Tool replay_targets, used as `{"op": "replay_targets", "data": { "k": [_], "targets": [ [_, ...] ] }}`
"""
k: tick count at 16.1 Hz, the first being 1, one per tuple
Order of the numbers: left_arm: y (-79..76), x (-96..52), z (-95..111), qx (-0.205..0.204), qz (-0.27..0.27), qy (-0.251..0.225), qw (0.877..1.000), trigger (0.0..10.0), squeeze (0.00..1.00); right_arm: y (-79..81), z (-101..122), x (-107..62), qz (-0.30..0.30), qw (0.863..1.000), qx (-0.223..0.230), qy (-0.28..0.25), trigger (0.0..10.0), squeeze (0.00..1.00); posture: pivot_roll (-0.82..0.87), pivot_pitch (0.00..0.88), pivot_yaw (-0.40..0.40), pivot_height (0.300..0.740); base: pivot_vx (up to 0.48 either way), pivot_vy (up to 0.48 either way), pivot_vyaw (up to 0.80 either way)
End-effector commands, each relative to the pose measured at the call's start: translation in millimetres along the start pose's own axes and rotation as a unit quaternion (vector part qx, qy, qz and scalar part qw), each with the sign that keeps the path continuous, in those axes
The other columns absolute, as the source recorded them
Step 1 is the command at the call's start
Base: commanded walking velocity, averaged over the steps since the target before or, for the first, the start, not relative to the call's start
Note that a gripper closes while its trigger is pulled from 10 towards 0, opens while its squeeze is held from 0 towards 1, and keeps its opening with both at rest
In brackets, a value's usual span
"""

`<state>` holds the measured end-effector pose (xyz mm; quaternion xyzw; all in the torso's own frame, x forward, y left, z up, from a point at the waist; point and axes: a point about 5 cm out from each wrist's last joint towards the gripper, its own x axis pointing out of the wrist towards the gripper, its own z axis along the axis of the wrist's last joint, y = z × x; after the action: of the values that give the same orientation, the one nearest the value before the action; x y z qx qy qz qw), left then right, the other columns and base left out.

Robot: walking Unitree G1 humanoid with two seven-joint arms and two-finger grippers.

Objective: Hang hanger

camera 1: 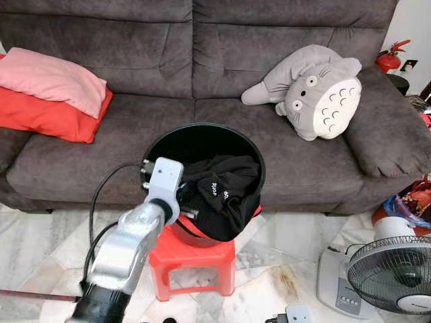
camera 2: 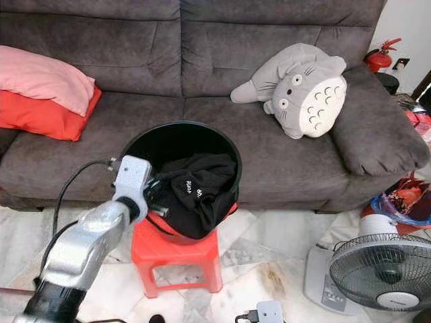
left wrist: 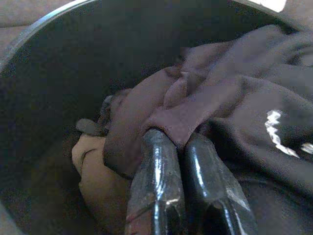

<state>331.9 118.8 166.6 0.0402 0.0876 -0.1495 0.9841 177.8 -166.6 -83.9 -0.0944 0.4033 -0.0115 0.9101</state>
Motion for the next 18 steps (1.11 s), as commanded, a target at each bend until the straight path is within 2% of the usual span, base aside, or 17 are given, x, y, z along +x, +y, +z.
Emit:
{"op": "replay_targets", "data": {
  "k": [1,4,6,10,12,18],
  "targets": [
    [-1.1,2.8,1,0.011,0.006,-0.002,1.000,10.0,0.00,0.4,-11,-2.9,0.000,1.000,0.000,0.021,10.0,0.00,-0.03,0.201,-0.030,0.740,0.000,0.000,0.00],
    [-4.8,20.6,18,0.002,0.023,-0.027,0.999,10.0,0.00,0.8,-10,-2.8,0.001,1.000,0.001,0.020,10.0,0.00,-0.04,0.197,-0.028,0.740,0.000,0.000,0.00],
    [0.4,30.7,27,-0.007,0.055,-0.032,0.998,10.0,0.00,0.9,-10,-2.9,-0.001,1.000,0.002,0.020,10.0,0.00,-0.04,0.200,-0.026,0.740,0.000,0.000,0.00],
    [22.1,30.5,18,-0.002,0.118,-0.001,0.993,10.0,0.00,0.9,-10,-2.8,-0.002,1.000,0.003,0.021,10.0,0.00,-0.04,0.208,-0.028,0.740,0.000,0.000,0.00],
    [31.9,30.2,4,0.014,0.132,0.033,0.991,10.0,0.00,0.8,-10,-2.8,0.000,1.000,0.002,0.021,10.0,0.00,-0.04,0.210,-0.029,0.740,0.000,0.000,0.00],
    [34.3,31.0,5,0.017,0.137,0.027,0.990,10.0,0.00,0.8,-11,-2.9,0.000,1.000,0.003,0.021,10.0,0.00,-0.04,0.213,-0.028,0.740,0.000,0.000,0.00]
  ]
}}
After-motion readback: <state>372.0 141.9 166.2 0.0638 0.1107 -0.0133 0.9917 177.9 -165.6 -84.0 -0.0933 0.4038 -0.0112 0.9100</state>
